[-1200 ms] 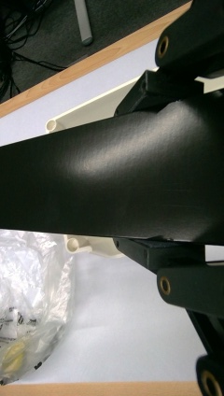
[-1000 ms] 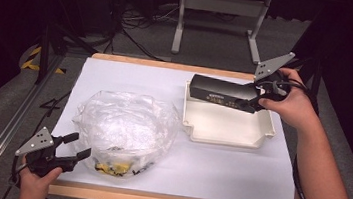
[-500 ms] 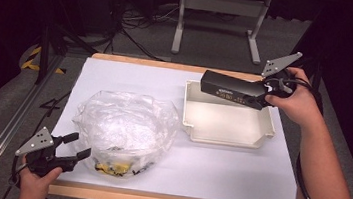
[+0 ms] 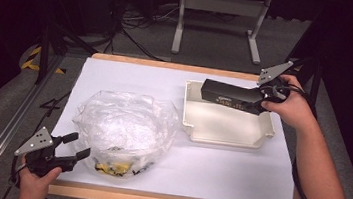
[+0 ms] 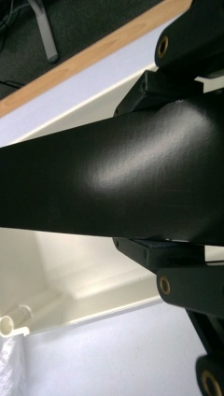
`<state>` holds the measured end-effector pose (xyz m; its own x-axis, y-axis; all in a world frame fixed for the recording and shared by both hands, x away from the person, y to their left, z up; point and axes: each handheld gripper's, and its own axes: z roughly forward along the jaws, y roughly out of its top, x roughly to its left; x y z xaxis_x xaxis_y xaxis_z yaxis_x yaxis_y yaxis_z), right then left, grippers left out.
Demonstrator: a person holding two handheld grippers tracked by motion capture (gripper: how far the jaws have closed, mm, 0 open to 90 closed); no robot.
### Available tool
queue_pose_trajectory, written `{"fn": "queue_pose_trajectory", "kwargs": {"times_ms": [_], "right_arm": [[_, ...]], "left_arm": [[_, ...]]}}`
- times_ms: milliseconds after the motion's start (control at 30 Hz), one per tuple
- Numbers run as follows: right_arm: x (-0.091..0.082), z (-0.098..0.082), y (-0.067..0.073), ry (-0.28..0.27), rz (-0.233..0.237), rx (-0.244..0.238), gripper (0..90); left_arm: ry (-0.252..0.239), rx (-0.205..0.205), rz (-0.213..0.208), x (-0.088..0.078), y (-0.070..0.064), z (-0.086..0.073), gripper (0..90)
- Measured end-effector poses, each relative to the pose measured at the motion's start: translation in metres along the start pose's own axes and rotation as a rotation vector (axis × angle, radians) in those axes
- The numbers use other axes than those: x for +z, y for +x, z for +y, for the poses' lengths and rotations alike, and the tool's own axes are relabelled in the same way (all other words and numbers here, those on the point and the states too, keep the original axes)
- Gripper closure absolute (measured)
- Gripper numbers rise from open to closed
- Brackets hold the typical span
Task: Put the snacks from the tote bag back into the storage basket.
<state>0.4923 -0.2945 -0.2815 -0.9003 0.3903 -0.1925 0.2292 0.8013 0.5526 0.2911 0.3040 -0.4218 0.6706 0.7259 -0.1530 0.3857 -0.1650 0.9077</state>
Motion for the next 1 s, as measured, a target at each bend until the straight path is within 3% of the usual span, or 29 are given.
{"fn": "queue_pose_trajectory", "kwargs": {"times_ms": [700, 1000], "right_arm": [[0.048, -0.024, 0.007, 0.09, 0.123, 0.054, 43.2], [0.055, -0.028, 0.007, 0.123, 0.149, 0.058, 42.9]], "left_arm": [[-0.001, 0.001, 0.002, 0.0, 0.0, 0.0, 27.0], [0.0, 0.001, 0.003, 0.0, 0.0, 0.0, 27.1]]}}
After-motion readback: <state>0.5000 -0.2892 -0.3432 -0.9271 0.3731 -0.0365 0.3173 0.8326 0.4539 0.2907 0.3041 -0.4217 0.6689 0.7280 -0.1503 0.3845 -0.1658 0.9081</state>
